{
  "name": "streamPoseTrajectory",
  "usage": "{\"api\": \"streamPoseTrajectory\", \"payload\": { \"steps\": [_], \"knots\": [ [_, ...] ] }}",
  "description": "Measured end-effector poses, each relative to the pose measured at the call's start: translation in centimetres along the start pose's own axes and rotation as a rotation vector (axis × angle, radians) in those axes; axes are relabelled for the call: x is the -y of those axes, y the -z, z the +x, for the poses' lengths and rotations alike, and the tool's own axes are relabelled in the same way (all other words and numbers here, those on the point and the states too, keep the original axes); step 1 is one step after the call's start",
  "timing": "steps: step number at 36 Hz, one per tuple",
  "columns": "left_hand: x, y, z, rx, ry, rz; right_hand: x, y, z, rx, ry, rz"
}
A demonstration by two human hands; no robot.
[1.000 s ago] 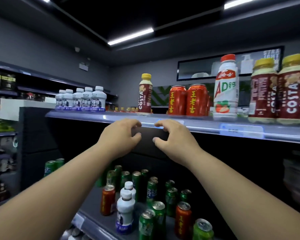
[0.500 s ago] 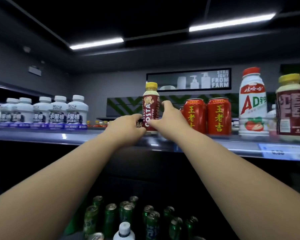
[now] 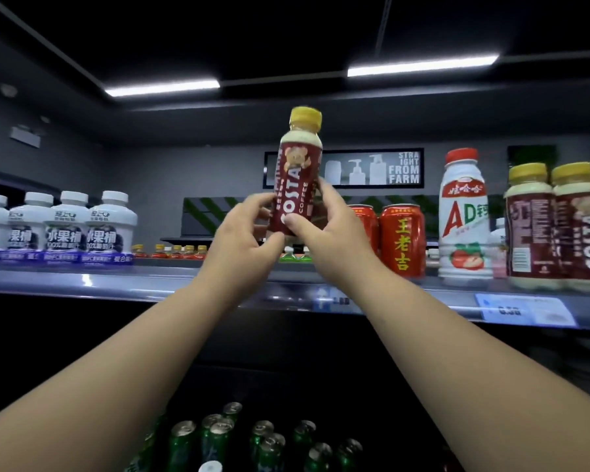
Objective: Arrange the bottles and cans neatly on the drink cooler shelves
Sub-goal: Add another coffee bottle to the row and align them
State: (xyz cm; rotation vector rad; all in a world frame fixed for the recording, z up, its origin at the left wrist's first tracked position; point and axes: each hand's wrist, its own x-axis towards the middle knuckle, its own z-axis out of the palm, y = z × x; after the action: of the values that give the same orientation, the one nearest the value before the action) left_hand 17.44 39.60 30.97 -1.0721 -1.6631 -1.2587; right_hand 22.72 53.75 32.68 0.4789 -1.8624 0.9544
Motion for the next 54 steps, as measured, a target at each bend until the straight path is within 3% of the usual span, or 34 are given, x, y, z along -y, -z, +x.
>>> {"api": "streamPoseTrajectory", "payload": {
  "steps": [5, 18, 22, 28, 38, 44, 54],
  "knots": [
    [-5.4, -3.7, -0.4, 0.01, -0.085, -0.14, 1.7, 6.7, -2.0, -0.022, 0.064, -0.02],
    [-19.6, -22.7, -2.3, 0.167, -0.219, -0.249, -0.8, 29.9, -9.2, -0.163, -0.059, -0.271],
    [-22.6, -27.6, -2.8, 0.171, -0.268, -0.173, -2.1, 36.1, -11.3, -0.191, -0.092, -0.404],
    [-24.4, -31.9, -2.1, 0.109, -0.285, 0.152, -3.9, 42.9, -12.5, -0.236, -0.121, -0.564],
    [-22.2, -34.4, -1.0, 0.07, -0.215, 0.613, -8.5, 46.5, -10.5, -0.3, -0.221, -0.626],
    [-21.1, -35.1, -1.0, 0.044, -0.2, 0.624, -11.6, 46.5, -10.7, -0.37, -0.243, -0.593],
    [-21.3, -35.8, -1.6, 0.116, -0.422, 0.708, -12.3, 46.7, -10.8, -0.373, -0.252, -0.675]
  ]
}}
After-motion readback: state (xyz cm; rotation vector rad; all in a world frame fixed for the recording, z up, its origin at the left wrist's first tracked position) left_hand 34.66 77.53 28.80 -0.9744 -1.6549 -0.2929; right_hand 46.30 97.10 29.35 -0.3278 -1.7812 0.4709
